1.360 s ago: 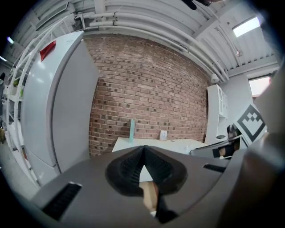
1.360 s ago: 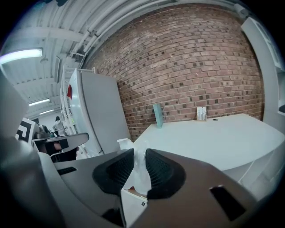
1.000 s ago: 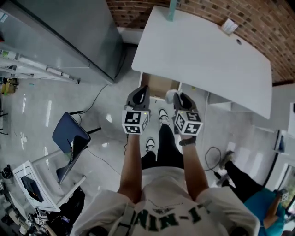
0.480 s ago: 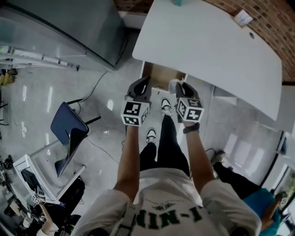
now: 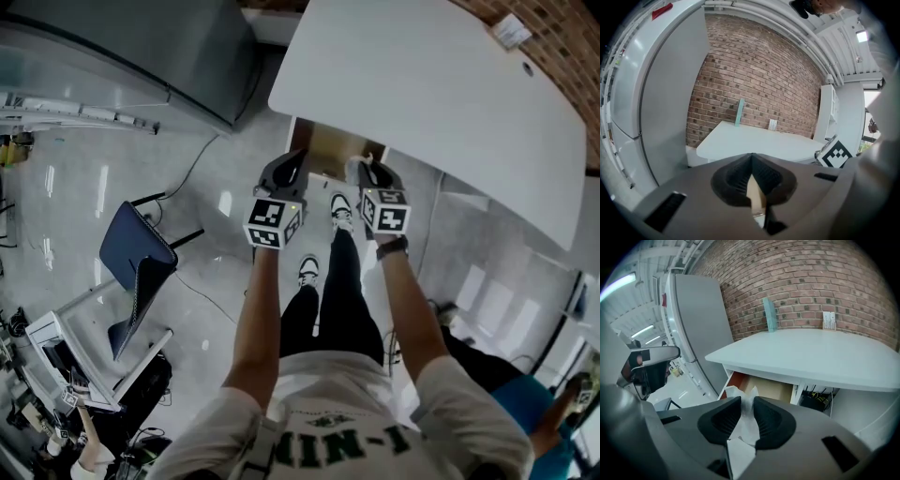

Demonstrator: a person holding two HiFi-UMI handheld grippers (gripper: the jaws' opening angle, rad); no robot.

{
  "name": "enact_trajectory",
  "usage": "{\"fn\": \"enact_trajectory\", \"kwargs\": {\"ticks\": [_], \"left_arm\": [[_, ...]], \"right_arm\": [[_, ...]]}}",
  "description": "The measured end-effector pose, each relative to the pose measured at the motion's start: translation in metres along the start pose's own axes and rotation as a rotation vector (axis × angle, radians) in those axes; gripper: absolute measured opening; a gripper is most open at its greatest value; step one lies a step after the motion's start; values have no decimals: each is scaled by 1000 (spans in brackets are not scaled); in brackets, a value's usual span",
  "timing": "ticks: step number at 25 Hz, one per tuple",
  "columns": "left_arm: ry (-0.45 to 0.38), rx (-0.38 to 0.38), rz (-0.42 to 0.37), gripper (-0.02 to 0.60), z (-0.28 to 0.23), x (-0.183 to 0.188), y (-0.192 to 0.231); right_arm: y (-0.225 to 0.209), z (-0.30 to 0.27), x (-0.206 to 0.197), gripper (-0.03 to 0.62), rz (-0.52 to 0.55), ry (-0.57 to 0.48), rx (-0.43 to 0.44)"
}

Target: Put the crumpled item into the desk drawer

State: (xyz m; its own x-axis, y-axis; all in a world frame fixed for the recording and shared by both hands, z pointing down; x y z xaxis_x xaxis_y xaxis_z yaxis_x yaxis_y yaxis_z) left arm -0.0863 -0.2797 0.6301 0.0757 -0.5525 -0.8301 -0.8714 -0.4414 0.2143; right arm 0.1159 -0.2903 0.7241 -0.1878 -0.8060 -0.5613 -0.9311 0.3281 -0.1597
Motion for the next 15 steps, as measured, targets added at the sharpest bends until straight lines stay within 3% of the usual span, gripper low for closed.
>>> {"fn": "enact_trajectory", "kwargs": {"ticks": [8, 15], "left_arm": [[13, -20, -2, -2, -18, -19, 11], [39, -18, 47, -2, -36, -41, 16]], "right_arm": [[-10, -48, -7, 80, 56, 54, -20], [-11, -90, -3, 80, 110, 68, -15]]}}
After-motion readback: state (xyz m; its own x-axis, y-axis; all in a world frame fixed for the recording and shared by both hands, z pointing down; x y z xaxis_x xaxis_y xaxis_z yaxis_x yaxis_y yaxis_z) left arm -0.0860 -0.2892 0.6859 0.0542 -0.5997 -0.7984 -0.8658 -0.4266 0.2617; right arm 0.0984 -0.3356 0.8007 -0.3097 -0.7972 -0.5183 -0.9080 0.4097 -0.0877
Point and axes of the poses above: the fingertips, and each gripper's own axes: z backward along the fingers, y to its left, x out of its top, the point moved 6 cm from there along z, backward along the fingers, and after that the axes turned 11 degrees about y, right-handed, at the moved point
